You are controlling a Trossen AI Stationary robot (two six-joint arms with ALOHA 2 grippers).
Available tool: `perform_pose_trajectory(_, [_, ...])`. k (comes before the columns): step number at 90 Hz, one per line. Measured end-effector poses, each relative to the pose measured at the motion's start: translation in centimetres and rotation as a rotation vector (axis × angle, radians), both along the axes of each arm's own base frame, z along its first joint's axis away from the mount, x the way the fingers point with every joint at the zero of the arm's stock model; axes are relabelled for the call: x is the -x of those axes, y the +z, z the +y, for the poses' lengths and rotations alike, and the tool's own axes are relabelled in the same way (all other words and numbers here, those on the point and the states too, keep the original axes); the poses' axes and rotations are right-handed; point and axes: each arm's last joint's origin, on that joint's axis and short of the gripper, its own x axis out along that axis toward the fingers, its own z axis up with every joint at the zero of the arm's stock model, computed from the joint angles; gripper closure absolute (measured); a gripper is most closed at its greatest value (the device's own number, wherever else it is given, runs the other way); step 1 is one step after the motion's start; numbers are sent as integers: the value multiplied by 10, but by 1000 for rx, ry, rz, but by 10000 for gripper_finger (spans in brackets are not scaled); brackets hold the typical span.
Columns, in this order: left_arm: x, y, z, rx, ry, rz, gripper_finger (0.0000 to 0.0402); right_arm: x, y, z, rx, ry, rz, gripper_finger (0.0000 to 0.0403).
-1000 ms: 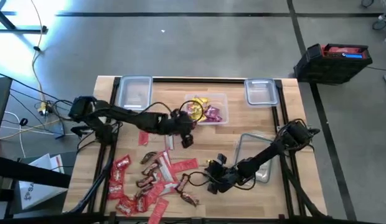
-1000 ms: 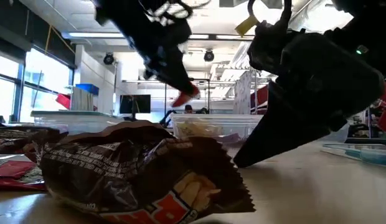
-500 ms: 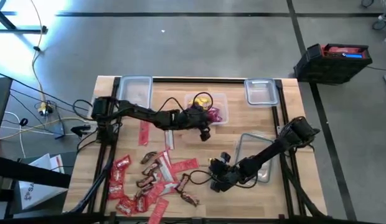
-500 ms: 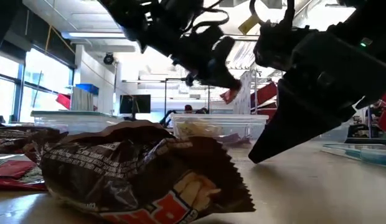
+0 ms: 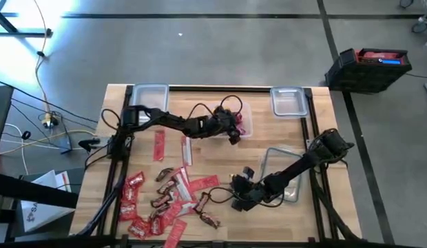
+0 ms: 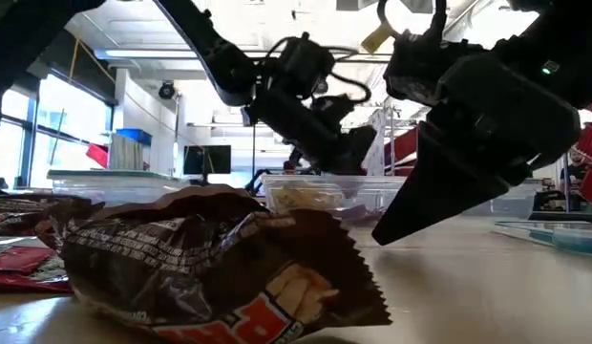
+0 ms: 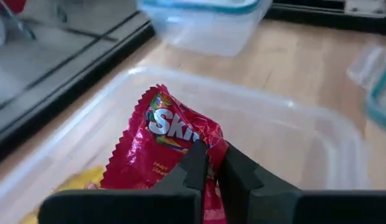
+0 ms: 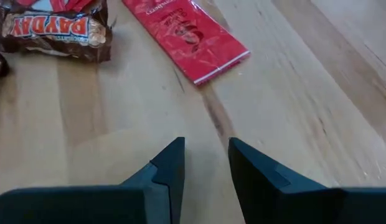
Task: Sort candy
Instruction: Put the red candy into the center transparent bin
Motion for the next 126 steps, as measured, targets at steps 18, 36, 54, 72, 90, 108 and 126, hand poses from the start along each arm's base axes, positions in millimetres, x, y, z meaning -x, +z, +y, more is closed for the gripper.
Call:
perform_pose_trajectory(18, [3, 2, 17, 4, 52, -16, 333, -2, 0, -3, 10, -1, 2, 309])
perform_pose_trajectory(36, [4, 0, 22, 73, -4, -21, 278, -2, 0, -4, 11, 0, 3, 309])
perform_pose_trajectory(54, [3, 29, 2, 107, -149, -98, 258, -2, 0, -4, 10, 0, 4, 309])
perform_pose_trajectory(72, [23, 76, -47, 54, -245, 21, 264, -1, 0, -3, 9, 6, 7, 309])
perform_pose_trajectory(90, [61, 117, -111, 79, -310, 132, 274, -2, 0, -2, 17, 20, 4, 309])
perform_pose_trajectory(108, [114, 130, -190, 178, -362, 286, 275, -1, 2, 4, 23, 45, -17, 309])
perform_pose_trajectory(126, [168, 122, -277, 315, -459, 372, 275, -1, 2, 5, 15, 49, -23, 309])
